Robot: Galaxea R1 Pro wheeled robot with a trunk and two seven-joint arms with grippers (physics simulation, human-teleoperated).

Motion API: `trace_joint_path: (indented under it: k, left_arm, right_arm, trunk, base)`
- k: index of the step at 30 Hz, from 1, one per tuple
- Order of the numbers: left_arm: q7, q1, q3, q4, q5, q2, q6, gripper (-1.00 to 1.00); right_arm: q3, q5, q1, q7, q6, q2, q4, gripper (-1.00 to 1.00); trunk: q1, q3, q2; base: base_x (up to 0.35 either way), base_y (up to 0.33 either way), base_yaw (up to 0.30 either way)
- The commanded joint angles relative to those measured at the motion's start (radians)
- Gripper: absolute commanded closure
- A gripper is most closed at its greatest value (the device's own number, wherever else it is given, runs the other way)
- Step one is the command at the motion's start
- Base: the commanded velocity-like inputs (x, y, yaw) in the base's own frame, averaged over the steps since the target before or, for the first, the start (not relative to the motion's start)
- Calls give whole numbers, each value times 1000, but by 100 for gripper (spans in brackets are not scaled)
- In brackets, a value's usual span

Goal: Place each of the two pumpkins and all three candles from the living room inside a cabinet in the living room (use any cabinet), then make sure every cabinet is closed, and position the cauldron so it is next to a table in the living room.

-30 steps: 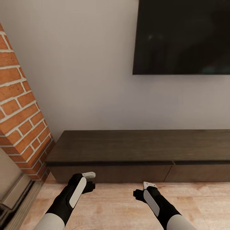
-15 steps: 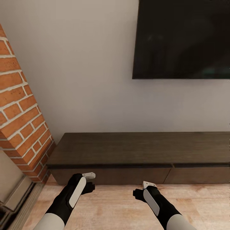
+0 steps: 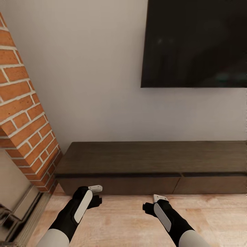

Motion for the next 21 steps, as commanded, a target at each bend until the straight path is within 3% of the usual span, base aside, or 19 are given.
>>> trace_joint_path:
  k: [1, 7, 15, 21]
  left_arm:
    - [10, 0, -2, -1, 11, 0, 2, -100]
    - [11, 0, -2, -1, 11, 0, 2, -100]
    - [12, 0, -2, -3, 11, -1, -1, -100]
    - [10, 0, -3, -16, 11, -1, -1, -100]
  right_arm:
    - [5, -10, -1, -10, 2, -1, -2, -100]
    - [5, -9, -1, -13, 1, 0, -2, -100]
    - [5, -9, -1, -14, 1, -1, -2, -100]
    - [5, -10, -1, -14, 2, -1, -2, -100]
  trunk:
    - [-5, 2, 7]
    - [-28, 21, 49]
    - [-28, 21, 49]
    - [-28, 21, 49]
  base:
    - [-261, 0, 0]
    - [-305, 0, 81]
    - [-328, 0, 267]
    - [-169, -61, 285]
